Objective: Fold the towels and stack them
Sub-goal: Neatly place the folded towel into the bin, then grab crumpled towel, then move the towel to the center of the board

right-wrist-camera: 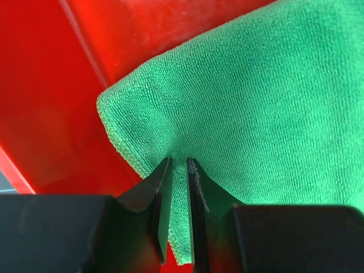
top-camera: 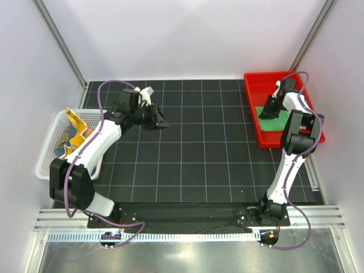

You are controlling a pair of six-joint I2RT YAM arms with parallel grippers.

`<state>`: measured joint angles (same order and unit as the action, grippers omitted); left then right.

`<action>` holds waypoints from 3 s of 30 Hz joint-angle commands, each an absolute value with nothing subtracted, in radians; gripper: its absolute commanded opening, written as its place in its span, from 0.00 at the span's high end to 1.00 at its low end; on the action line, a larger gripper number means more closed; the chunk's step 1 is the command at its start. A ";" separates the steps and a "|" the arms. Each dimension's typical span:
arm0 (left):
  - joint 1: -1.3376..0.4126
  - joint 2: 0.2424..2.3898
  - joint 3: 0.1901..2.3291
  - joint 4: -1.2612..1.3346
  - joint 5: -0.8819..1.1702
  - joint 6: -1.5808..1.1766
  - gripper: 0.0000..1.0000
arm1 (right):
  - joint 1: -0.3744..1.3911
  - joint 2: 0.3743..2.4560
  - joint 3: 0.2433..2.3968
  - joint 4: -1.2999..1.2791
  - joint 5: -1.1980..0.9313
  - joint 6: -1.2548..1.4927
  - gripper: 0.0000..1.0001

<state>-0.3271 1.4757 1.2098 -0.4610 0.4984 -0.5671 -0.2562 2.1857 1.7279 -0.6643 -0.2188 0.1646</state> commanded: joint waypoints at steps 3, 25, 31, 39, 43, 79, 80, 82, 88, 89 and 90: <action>-0.330 1.439 1.203 -0.428 0.523 -0.566 0.59 | -0.245 2.204 1.727 -0.598 -0.319 0.202 0.76; -0.308 1.430 1.409 -0.618 0.093 -0.512 0.48 | -0.219 1.896 1.807 -0.689 -0.183 0.288 0.33; -0.134 1.431 1.497 -0.695 -0.250 -0.586 0.39 | -0.057 1.637 1.660 -0.618 -0.173 0.360 0.00; 0.187 1.479 1.404 -0.822 -0.639 -0.832 0.28 | 0.090 1.390 1.376 -0.436 -0.291 0.426 0.00; 0.326 1.650 1.407 -0.933 -0.617 -0.942 0.29 | 0.133 1.404 1.404 -0.469 -0.307 0.391 0.01; -0.110 1.414 1.674 -0.346 0.443 -0.680 1.00 | 0.252 1.336 1.407 -0.506 -0.262 0.377 0.01; -0.126 1.401 1.628 -0.171 0.527 -0.806 1.00 | 0.253 1.332 1.399 -0.503 -0.256 0.385 0.01; -0.191 1.399 1.482 -0.083 0.618 -0.868 1.00 | 0.261 1.328 1.365 -0.496 -0.242 0.393 0.01; -0.314 1.417 1.057 -0.064 0.535 -0.836 0.81 | 0.270 1.400 1.283 -0.568 -0.155 0.408 0.03; -0.322 1.431 1.020 -0.066 0.525 -0.838 0.81 | 0.270 1.405 1.264 -0.568 -0.129 0.413 0.04; -0.328 1.460 0.981 -0.064 0.526 -0.845 0.78 | 0.275 1.413 1.249 -0.566 -0.115 0.425 0.04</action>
